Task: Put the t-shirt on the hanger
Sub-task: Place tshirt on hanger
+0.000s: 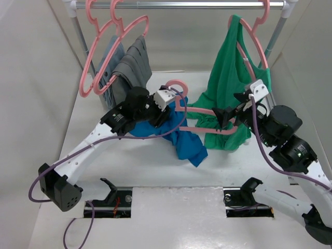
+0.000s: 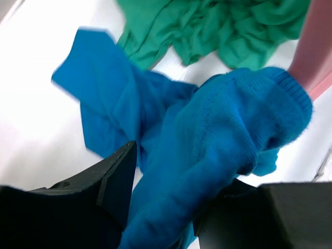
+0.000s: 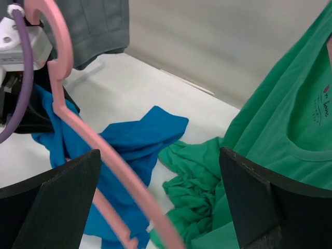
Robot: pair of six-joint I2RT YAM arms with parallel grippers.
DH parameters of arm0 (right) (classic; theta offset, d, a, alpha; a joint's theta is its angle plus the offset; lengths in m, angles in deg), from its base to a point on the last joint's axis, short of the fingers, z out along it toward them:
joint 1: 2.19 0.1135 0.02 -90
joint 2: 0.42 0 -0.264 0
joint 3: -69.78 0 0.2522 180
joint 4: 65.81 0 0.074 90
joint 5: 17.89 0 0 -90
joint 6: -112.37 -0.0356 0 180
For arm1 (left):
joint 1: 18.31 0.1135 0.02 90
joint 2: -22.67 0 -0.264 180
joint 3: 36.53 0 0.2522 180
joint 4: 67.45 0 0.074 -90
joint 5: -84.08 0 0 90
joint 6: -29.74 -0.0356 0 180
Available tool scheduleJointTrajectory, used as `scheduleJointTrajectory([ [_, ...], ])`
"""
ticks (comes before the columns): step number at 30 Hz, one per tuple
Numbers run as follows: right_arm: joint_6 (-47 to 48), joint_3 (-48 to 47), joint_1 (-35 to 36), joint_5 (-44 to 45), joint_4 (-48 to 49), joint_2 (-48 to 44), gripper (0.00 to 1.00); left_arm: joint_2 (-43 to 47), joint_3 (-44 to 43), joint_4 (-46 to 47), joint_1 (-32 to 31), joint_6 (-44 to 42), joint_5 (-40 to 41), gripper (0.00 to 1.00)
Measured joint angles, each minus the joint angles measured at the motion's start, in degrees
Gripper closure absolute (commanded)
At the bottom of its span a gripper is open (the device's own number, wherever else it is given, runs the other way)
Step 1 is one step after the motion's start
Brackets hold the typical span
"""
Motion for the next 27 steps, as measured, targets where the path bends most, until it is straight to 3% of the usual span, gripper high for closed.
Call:
scheduleJointTrajectory([
  [6,-0.1,-0.4,0.6,-3.4,-0.8,1.6,0.00,2.3,1.9,-0.6,2.0,7.7,6.9,1.00],
  [9,-0.1,-1.3,4.5,-4.9,-2.0,4.5,0.00,2.7,3.4,-1.0,4.5,10.9,8.7,1.00],
  [16,1.1,-8.2,14.0,-2.0,-9.9,20.2,0.00,2.3,5.5,-3.5,8.7,16.7,10.4,1.00],
  [21,0.0,4.2,17.0,-2.1,-7.8,25.0,0.00,2.1,5.5,-3.3,10.4,18.0,10.9,1.00],
  [23,-1.2,9.5,19.1,-2.0,-6.3,25.8,0.05,1.7,5.5,-3.2,11.4,18.3,11.3,1.00],
  [27,-3.6,18.8,21.1,-0.8,3.5,26.1,0.10,1.1,5.5,-2.9,12.2,18.5,11.9,1.00],
])
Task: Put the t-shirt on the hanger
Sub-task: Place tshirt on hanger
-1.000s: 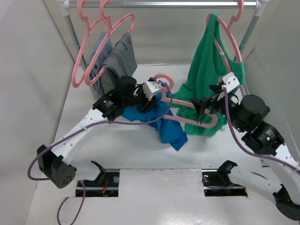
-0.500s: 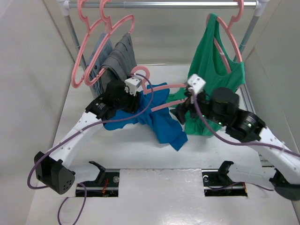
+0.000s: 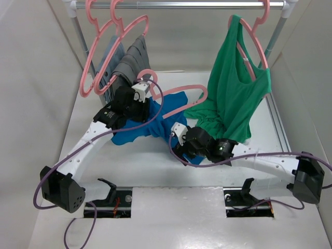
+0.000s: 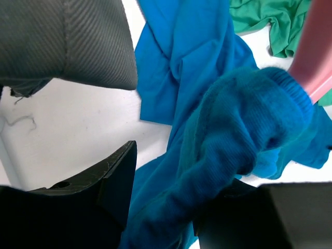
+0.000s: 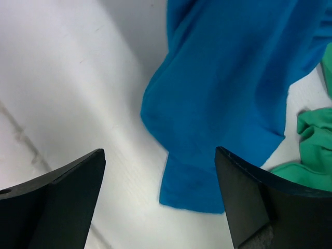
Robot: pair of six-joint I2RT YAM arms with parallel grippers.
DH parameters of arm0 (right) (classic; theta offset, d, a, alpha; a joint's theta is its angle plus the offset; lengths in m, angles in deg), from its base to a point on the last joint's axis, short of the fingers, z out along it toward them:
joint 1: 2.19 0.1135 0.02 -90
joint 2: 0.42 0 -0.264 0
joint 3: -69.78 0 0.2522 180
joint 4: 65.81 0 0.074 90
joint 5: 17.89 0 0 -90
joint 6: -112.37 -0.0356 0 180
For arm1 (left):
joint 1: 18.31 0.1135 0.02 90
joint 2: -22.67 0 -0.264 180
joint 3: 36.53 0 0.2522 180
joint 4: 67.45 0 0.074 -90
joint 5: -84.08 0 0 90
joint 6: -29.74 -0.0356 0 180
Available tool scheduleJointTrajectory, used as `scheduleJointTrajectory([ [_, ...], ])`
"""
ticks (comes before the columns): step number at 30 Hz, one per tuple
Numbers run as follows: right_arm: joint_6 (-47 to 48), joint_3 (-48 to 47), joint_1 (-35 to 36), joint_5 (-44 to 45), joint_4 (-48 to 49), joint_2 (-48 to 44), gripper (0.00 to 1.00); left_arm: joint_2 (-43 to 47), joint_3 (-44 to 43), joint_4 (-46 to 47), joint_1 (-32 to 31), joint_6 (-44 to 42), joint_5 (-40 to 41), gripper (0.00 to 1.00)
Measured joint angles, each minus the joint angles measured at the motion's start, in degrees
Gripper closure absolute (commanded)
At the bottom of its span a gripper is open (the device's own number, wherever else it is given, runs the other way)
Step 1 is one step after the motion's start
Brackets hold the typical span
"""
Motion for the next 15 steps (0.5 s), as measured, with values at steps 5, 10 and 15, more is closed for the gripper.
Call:
scheduleJointTrajectory([
  [5,-1.4,7.7,0.0,4.6,15.9,0.1,0.10,-0.6,-0.1,0.5,0.1,0.1,-0.5,1.00],
  [10,-2.2,6.7,-1.9,6.6,25.4,7.5,0.17,-0.7,-0.2,1.1,0.3,0.4,-1.5,1.00],
  [15,-1.6,6.7,-6.7,3.3,28.9,12.7,0.67,-0.7,-0.8,1.3,1.2,0.6,-2.4,1.00],
])
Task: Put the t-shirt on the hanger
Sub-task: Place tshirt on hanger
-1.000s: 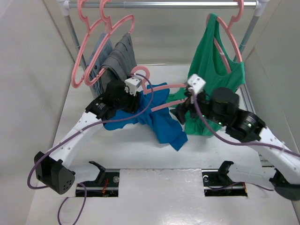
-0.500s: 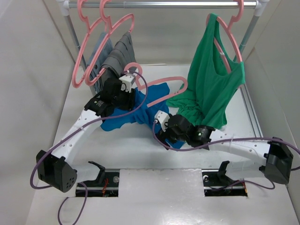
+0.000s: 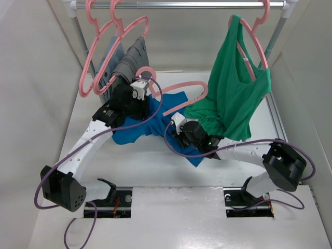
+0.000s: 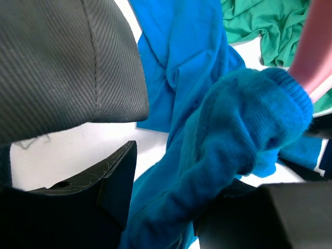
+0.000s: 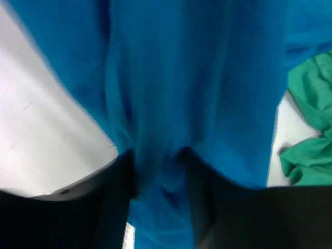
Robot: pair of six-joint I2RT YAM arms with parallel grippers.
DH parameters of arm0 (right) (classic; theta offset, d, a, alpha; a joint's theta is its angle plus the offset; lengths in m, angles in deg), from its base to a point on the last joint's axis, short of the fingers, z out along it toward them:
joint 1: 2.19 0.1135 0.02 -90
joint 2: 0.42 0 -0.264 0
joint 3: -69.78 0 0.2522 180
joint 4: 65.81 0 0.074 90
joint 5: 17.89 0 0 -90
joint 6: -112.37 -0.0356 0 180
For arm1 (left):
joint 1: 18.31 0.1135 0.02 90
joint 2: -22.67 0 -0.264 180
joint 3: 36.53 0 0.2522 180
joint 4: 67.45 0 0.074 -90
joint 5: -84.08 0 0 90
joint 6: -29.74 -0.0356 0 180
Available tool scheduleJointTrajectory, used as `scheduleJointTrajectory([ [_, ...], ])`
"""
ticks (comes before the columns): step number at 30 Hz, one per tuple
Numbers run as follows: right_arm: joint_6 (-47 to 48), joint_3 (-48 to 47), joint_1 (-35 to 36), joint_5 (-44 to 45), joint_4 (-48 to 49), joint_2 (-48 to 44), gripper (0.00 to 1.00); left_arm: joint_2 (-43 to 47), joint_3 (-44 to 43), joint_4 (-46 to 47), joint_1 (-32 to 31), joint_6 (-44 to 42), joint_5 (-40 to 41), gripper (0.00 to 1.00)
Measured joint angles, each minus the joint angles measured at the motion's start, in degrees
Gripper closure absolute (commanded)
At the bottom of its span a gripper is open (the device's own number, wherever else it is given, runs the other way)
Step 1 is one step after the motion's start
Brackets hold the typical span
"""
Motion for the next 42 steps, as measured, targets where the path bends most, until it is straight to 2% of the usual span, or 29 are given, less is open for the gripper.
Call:
scheduleJointTrajectory([
  [1,0.1,0.0,-0.6,-0.6,0.4,0.3,0.88,0.0,0.0,0.0,0.2,0.1,-0.3,1.00],
  [2,0.2,0.0,-1.0,-1.0,0.8,0.3,0.98,0.0,0.0,0.0,0.4,0.1,-0.5,1.00],
  [3,0.0,0.0,-1.3,-1.4,1.2,0.1,1.00,0.0,0.0,0.0,0.6,0.1,-0.7,1.00],
  [7,-2.6,2.2,-4.0,-2.8,2.0,-4.5,1.00,0.2,0.0,0.2,2.5,-0.7,-3.6,1.00],
  [10,-5.5,3.9,-9.1,-2.8,1.4,-10.3,1.00,2.1,1.3,0.8,4.3,-4.9,-8.8,1.00],
  [16,-10.4,4.0,-19.6,-3.5,0.6,-19.9,1.00,16.2,11.6,1.9,5.2,-17.6,-16.9,1.00],
  [21,-10.6,1.4,-21.9,-7.9,-1.1,-20.9,1.00,22.6,15.8,1.8,5.8,-26.6,-21.8,1.00],
  [25,-9.1,-0.3,-23.8,-13.5,-3.4,-20.8,1.00,22.7,16.7,3.8,6.0,-29.0,-21.2,1.00],
  [32,-7.1,-5.4,-28.6,-22.3,-9.9,-20.3,1.00,15.8,16.9,5.5,5.1,-28.4,-8.1,1.00],
  [35,-6.2,-7.8,-32.0,-26.1,-14.5,-20.8,1.00,15.8,17.9,7.8,5.1,-27.7,-3.9,1.00],
  [37,-5.3,-9.0,-33.5,-27.6,-17.3,-21.2,1.00,17.3,18.6,9.2,5.8,-27.3,-4.4,1.00],
  [42,-2.1,-10.7,-35.7,-31.2,-23.0,-21.7,1.00,22.5,19.3,10.8,12.7,-26.3,-13.3,1.00],
])
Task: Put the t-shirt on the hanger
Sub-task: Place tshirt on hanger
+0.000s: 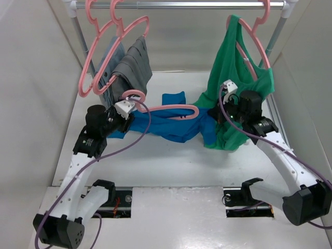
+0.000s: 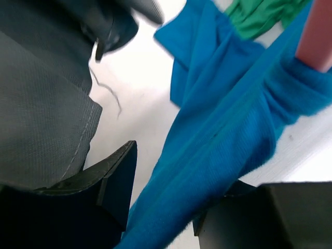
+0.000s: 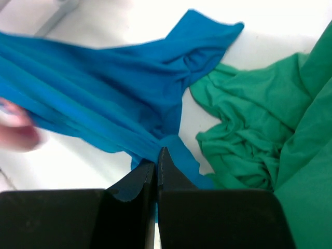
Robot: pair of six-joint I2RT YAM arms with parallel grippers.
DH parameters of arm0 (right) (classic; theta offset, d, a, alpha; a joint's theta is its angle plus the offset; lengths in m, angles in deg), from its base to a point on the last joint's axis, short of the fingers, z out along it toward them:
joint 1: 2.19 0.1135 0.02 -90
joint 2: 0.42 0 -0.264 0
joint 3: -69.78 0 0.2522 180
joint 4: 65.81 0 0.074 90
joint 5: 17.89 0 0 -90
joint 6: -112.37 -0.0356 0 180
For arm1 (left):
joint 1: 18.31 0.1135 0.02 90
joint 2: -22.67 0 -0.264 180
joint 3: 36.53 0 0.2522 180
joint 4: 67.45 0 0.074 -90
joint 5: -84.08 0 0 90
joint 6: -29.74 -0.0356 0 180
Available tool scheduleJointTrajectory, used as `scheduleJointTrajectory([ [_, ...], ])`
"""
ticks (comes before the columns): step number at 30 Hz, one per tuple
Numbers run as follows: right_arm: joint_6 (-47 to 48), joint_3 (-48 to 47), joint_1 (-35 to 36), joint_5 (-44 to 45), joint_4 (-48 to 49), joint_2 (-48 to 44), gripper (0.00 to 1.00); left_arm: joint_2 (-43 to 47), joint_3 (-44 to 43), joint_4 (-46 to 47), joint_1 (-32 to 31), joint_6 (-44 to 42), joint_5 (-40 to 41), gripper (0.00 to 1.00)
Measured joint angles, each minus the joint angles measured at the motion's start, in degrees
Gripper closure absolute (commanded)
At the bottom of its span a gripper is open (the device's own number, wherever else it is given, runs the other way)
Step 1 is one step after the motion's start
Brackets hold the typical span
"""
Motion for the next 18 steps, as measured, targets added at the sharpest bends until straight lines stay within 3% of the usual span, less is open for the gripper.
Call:
scheduleJointTrajectory([
  [5,1.4,0.0,-3.8,-5.9,-3.0,-0.2,1.00,3.3,0.1,0.9,0.4,-0.7,-3.8,1.00],
  [18,8.0,-3.2,-7.7,-17.1,-9.6,-1.6,1.00,0.1,1.7,9.4,0.3,-5.8,4.8,1.00],
])
